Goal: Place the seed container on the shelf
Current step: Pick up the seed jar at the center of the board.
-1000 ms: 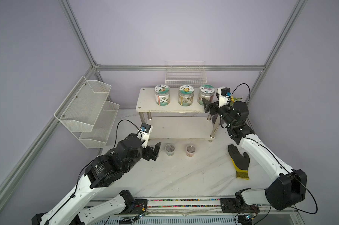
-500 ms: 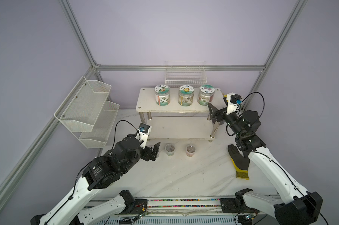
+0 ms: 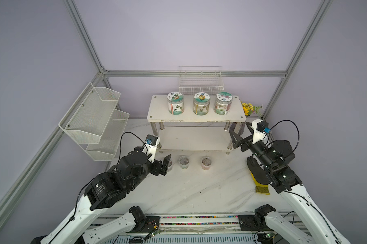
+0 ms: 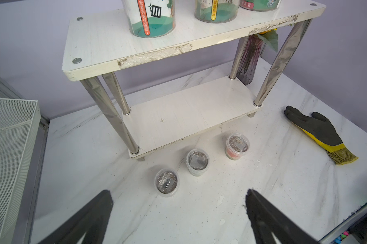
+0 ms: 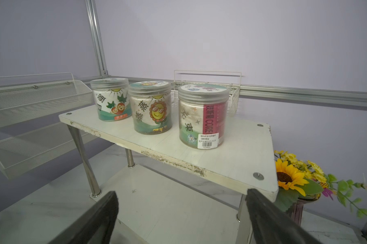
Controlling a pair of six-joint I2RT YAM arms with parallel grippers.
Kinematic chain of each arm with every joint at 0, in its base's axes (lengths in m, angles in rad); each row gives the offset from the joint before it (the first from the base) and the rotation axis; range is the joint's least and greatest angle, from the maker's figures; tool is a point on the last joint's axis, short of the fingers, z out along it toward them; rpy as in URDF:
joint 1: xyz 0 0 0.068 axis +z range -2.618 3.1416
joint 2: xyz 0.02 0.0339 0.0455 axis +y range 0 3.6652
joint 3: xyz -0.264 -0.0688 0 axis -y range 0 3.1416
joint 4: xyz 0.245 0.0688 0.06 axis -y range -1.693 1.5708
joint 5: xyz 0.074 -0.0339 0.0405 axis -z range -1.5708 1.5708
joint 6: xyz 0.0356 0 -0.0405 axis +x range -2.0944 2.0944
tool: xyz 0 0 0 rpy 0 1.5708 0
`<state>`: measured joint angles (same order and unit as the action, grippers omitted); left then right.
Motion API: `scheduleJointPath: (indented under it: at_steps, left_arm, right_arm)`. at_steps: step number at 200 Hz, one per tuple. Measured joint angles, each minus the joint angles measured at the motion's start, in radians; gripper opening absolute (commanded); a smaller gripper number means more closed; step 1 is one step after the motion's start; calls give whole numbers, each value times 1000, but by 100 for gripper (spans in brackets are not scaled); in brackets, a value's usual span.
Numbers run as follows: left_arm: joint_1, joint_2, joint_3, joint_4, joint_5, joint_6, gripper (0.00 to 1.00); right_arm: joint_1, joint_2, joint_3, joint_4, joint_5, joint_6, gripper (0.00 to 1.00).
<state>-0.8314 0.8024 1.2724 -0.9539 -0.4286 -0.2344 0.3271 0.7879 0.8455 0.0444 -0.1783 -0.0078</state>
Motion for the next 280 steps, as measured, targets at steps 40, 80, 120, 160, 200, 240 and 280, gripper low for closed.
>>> scheduleJointPath:
  at_steps: [40,80,120,160,200,240,280]
  left_arm:
    - [0,3,-19,-22,-14,-30,100]
    - [0,7,-26,-52,-31,-62,100]
    - [0,6,-44,-79,-55,-94,100]
    - [0,0,-100,-116,-101,-155,100]
    - [0,-29,-245,-109,-135,-265,100]
    - [0,-98,-469,13,-111,-380,99]
    - [-49,-80,-667,175,-131,-488,99]
  right_arm:
    - [62,-92,-126,-61,-22,25,95]
    - [154,-145,-217,-105,3,63,94]
    - [253,-166,-275,-119,57,110,92]
    - [316,-152,-305,-121,94,162,92]
    - [359,-148,-327,-119,137,193,92]
    - [367,-148,-328,-115,164,208,92]
    - [370,-158,-332,-113,174,211,92]
